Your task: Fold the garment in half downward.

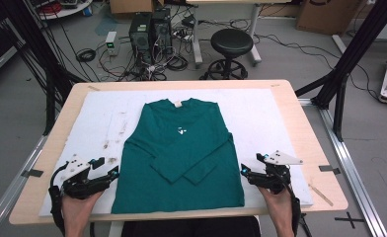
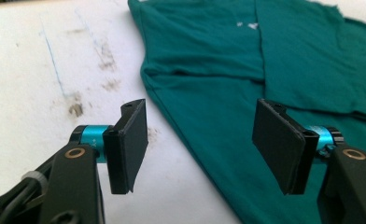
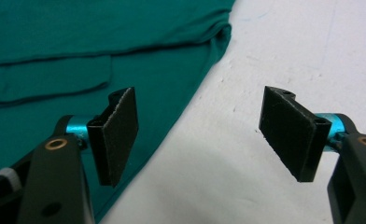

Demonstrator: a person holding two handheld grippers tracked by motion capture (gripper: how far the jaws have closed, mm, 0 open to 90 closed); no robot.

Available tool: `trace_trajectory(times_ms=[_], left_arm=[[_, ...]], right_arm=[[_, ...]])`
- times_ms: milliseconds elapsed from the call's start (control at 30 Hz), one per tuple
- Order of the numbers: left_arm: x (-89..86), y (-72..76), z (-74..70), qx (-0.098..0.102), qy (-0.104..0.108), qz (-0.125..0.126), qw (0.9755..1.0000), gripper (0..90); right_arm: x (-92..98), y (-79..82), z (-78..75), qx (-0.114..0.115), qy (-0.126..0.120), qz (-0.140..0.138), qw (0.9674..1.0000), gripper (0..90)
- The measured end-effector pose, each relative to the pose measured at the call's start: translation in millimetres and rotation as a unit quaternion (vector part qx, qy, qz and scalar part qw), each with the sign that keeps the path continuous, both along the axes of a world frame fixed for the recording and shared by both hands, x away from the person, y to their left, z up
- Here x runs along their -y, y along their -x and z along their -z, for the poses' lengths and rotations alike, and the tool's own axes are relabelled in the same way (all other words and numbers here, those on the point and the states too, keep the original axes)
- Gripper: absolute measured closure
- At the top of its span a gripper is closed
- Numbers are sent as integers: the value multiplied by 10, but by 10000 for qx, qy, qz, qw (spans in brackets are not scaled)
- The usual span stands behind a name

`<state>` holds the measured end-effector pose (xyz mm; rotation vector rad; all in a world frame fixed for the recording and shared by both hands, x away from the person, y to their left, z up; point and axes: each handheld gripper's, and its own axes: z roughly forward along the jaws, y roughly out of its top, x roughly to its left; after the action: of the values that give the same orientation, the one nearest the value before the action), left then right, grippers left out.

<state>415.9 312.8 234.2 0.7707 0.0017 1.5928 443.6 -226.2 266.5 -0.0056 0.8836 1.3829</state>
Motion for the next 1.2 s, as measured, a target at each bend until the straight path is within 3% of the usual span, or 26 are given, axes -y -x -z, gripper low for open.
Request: trace_trajectory(times_ms=[233, 500, 633, 733, 867, 1000, 1200], left_arm=[[113, -76, -49, -387, 49, -274, 9989, 376], [147, -122, -39, -486, 33, -273, 9984, 377], [151, -144, -60, -620, 129, -334, 9974, 383], [164, -160, -72, -700, 151, -397, 9966, 391], [200, -188, -84, -773, 196, -535, 9954, 406], [245, -220, -100, -891, 192, -649, 9937, 432], [309, -221, -103, -853, 83, -732, 9936, 511]], right_arm=[[-102, -36, -6, -256, 118, 48, 9996, 288], [-141, -69, 9, -398, 172, 69, 9990, 290], [-177, -93, -18, -531, 217, 108, 9983, 291], [-227, -116, -34, -646, 258, 256, 9972, 359], [-298, -123, -43, -631, 147, 583, 9962, 362], [-315, -125, -48, -665, 68, 635, 9957, 369], [-306, -122, -45, -654, 28, 568, 9962, 358]])
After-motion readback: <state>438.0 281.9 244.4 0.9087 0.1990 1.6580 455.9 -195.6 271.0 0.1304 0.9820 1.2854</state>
